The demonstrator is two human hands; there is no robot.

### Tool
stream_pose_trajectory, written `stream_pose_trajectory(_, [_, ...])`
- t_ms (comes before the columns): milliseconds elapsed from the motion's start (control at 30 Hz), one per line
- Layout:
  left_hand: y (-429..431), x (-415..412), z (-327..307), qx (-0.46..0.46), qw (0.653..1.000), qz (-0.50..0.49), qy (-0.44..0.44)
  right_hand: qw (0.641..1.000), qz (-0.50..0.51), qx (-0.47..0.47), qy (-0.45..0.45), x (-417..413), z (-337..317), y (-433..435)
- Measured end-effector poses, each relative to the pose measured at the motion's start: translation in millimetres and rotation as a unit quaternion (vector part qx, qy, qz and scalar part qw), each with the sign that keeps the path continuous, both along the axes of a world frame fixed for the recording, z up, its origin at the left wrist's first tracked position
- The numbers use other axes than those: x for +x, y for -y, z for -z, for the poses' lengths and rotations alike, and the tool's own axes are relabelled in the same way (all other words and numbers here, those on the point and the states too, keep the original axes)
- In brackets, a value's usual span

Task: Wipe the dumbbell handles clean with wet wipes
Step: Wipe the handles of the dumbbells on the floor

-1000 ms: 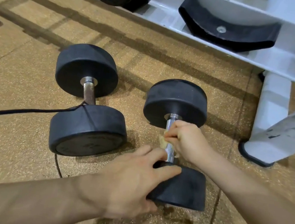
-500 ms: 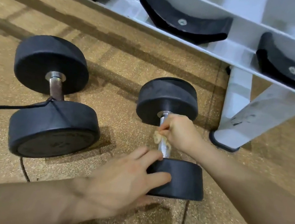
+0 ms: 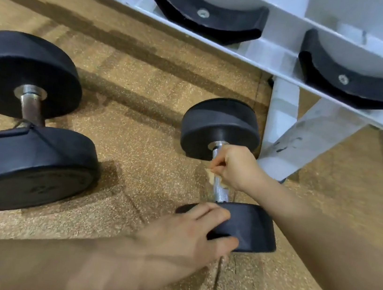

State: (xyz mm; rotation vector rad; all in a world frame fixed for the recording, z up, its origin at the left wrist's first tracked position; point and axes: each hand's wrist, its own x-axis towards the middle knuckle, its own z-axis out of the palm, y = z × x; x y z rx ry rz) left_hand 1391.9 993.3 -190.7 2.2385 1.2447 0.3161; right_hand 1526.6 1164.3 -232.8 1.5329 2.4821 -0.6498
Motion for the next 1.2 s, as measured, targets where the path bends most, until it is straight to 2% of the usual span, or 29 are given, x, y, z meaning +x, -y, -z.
stream_pose_trajectory(33, [-2, 6, 0, -0.019, 0.999, -0.007, 0.032, 0.999, -0.027, -0.015, 0.018, 9, -3, 8])
stream_pose_trajectory(100, [-8, 14, -4, -0.051, 0.998, -0.013, 0.043, 0.998, -0.055, -0.02, 0.021, 23, -6, 15])
stream_pose_trajectory(167, [-13, 20, -4, -0.063, 0.997, -0.005, 0.054, 0.999, -0.025, 0.045, -0.005, 24, -2, 1])
stream_pose_trajectory(233, [-17, 23, -4, -0.021, 0.999, 0.025, 0.028, 0.993, 0.011, 0.115, 0.005, 19, 6, -15])
stream_pose_trajectory(267, [-20, 22, 0, -0.028, 0.999, 0.025, 0.039, 0.992, 0.013, 0.126, 0.02, 20, 9, -20])
stream_pose_trajectory(333, [-24, 33, 9, -0.054, 0.996, 0.025, 0.07, 0.995, -0.013, 0.087, 0.056, 28, 10, -14])
stream_pose_trajectory(367, [-26, 39, 15, -0.035, 0.994, 0.044, 0.089, 0.995, -0.033, 0.057, 0.078, 32, 8, -6])
stream_pose_trajectory(433, [-25, 53, 30, 0.044, 0.995, 0.072, 0.059, 0.99, -0.07, 0.008, 0.118, 40, 0, 6])
stream_pose_trajectory(467, [-23, 54, 35, 0.06, 0.995, 0.071, 0.042, 0.989, -0.082, 0.014, 0.126, 39, -2, 5])
stream_pose_trajectory(600, [-27, 27, 22, 0.128, 0.966, 0.218, -0.06, 0.979, -0.08, 0.132, 0.133, 23, -1, -14])
stream_pose_trajectory(667, [-33, 19, 4, 0.089, 0.967, 0.208, -0.119, 0.968, -0.095, 0.141, 0.185, 15, -1, -7])
stream_pose_trajectory(767, [-38, 18, -3, 0.068, 0.967, 0.22, -0.108, 0.957, -0.119, 0.081, 0.251, 14, -9, 14])
stream_pose_trajectory(833, [-39, 18, 0, 0.053, 0.967, 0.218, -0.116, 0.962, -0.117, 0.025, 0.245, 16, -17, 19])
stream_pose_trajectory(933, [-41, 10, -11, 0.046, 0.972, 0.175, -0.152, 0.978, -0.107, 0.008, 0.181, 9, -29, 15])
stream_pose_trajectory(1067, [-49, -34, -36, 0.042, 0.974, 0.103, -0.198, 0.999, -0.038, -0.01, -0.019, -30, -65, 11])
stream_pose_trajectory(1133, [-55, -66, -50, 0.048, 0.969, 0.062, -0.233, 0.993, 0.009, -0.009, -0.121, -53, -88, 15])
stream_pose_trajectory(1200, [-59, -100, -69, 0.044, 0.956, 0.009, -0.291, 0.97, 0.07, -0.055, -0.228, -80, -109, 21])
